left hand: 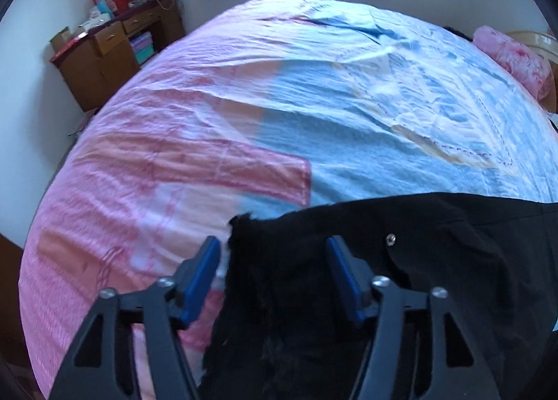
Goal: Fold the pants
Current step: 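Grasp the trouser waistband with the left tool while the right tool grasps a leg hem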
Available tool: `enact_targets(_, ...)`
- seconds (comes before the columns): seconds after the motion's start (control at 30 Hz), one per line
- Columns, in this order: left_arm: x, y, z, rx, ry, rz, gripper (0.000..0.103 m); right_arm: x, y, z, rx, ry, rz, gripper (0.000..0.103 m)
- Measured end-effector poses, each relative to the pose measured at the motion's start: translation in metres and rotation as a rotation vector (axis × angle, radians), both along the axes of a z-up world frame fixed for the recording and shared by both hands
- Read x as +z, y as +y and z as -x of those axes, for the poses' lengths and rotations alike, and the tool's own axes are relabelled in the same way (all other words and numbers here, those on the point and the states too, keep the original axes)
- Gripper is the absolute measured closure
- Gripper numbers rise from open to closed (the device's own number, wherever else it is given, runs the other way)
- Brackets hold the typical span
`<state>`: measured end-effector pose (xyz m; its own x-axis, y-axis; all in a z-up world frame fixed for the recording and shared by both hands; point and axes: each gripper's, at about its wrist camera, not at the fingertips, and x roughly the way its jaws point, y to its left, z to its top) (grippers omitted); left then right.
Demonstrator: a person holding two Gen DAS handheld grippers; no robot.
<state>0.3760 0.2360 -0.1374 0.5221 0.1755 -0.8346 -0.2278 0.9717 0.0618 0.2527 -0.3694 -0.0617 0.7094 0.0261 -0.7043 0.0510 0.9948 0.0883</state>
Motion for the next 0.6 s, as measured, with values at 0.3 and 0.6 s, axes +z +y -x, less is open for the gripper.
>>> enact_targets(0.3,-0.014,0.012,-0.014,-0.047,0.015,0.103,0.049,0.005,-0.118,-0.143,-0.161,0.150,-0.068,0.037)
enact_targets(0.6,-0.021,0.004,-0.033,-0.093,0.018,0.042,0.047,-0.035,-0.189,-0.269,-0.210,0.266,-0.077,0.037)
